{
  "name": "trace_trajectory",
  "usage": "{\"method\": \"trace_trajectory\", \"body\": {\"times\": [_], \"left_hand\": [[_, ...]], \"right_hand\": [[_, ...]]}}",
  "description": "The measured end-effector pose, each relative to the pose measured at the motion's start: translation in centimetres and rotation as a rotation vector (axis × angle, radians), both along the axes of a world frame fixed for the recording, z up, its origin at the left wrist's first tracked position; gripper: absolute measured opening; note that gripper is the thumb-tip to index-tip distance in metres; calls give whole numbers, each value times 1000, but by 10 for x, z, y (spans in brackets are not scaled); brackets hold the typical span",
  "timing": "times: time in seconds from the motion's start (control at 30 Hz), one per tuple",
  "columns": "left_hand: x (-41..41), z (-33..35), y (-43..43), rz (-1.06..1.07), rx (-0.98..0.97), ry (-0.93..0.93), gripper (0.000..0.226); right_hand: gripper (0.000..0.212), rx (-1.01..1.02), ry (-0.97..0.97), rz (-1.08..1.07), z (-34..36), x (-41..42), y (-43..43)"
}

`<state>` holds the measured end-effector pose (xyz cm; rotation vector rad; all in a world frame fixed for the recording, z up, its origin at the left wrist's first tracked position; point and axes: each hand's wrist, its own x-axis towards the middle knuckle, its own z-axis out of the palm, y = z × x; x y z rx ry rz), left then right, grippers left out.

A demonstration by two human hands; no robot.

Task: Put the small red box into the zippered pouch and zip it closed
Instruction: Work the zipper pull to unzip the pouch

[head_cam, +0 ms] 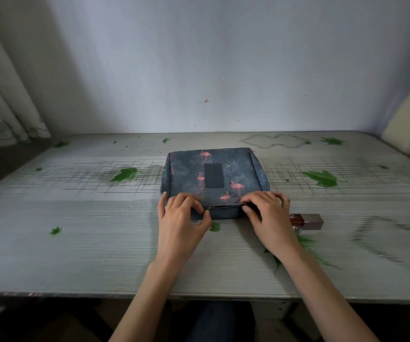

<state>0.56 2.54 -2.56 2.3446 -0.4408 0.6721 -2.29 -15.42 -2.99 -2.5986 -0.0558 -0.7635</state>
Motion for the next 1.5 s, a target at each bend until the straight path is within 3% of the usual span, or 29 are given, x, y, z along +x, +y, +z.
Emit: {"method": "trace_trajectory", "body": {"times": [0.87,1.23,1.5], "left_hand": [[4,1,10,-69,-56,39,13],[11,5,25,-145,-43,22,14],[19,4,52,-59,-81,41,16]], "right_hand": [[24,-159,73,131,11,21,65],[10,-92,78,152,8,26,65],[9,-87,95,159,10,28,63]]}}
